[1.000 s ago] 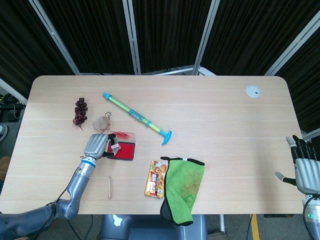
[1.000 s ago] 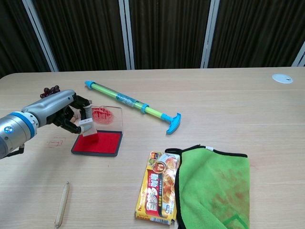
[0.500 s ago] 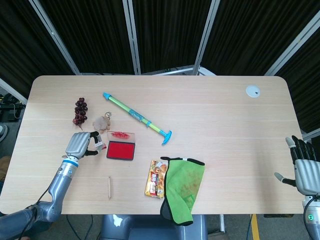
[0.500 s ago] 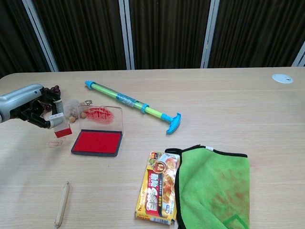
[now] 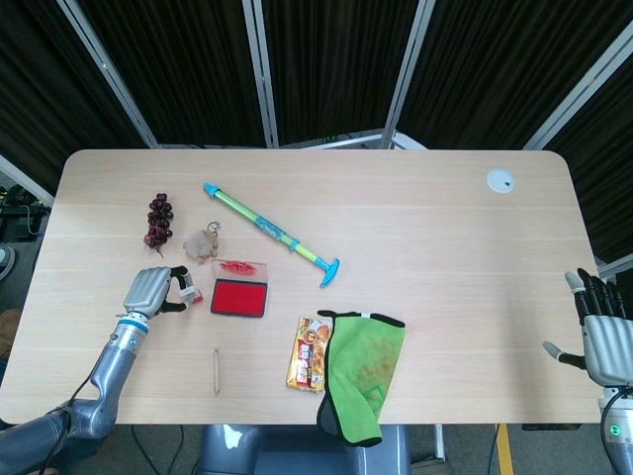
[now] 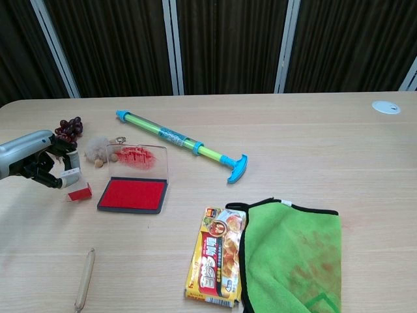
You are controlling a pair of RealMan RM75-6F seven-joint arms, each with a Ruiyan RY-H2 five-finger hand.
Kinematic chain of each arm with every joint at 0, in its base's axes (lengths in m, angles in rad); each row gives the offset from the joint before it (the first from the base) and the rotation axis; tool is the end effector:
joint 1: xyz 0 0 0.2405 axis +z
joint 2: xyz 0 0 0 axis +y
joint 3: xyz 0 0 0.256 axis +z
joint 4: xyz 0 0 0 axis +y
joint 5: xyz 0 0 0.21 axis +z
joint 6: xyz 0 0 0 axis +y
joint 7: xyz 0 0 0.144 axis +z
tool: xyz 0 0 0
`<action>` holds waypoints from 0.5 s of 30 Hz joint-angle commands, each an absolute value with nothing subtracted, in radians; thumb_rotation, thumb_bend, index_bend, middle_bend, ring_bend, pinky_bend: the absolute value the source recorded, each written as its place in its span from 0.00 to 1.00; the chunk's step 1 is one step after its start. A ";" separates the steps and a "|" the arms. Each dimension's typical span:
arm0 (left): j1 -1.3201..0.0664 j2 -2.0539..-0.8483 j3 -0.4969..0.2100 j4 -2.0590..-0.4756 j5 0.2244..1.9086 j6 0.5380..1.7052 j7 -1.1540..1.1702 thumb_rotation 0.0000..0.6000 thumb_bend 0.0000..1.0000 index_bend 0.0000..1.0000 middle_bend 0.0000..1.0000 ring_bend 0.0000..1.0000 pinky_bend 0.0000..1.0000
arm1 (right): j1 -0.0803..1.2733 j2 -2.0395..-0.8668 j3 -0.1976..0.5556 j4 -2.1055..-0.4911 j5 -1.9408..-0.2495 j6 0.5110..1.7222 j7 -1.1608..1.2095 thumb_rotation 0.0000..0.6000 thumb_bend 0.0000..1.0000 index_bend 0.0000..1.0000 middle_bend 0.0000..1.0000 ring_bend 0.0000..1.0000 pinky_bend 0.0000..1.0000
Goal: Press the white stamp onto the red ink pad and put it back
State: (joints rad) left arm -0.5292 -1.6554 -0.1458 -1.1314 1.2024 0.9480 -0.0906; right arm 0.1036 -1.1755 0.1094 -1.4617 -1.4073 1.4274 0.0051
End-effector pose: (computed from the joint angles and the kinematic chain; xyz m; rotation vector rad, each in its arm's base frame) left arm -0.2711 0.3254 -0.0238 -1.5522 -1.2894 -0.8997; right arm -0.3426 -0.2010 0.1638 1.3169 -0.8662 0.8186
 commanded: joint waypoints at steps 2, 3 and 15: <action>-0.530 -1.672 -0.142 -1.102 1.202 0.935 -0.097 1.00 0.35 0.53 0.51 0.82 0.95 | 0.104 -1.176 0.109 -1.459 -1.406 1.425 0.004 1.00 0.00 0.00 0.00 0.00 0.00; -0.529 -1.675 -0.142 -1.096 1.204 0.937 -0.101 1.00 0.35 0.52 0.51 0.82 0.95 | 0.104 -1.176 0.109 -1.460 -1.406 1.424 0.004 1.00 0.00 0.00 0.00 0.00 0.00; -0.523 -1.674 -0.137 -1.087 1.226 0.943 -0.118 1.00 0.21 0.39 0.28 0.81 0.94 | 0.105 -1.178 0.109 -1.460 -1.405 1.424 0.000 1.00 0.00 0.00 0.00 0.00 0.00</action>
State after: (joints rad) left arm -0.5228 -1.6745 -0.1374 -1.0872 1.2261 0.9427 -0.1184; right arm 0.1048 -1.1777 0.1088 -1.4596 -1.4055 1.4243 -0.0002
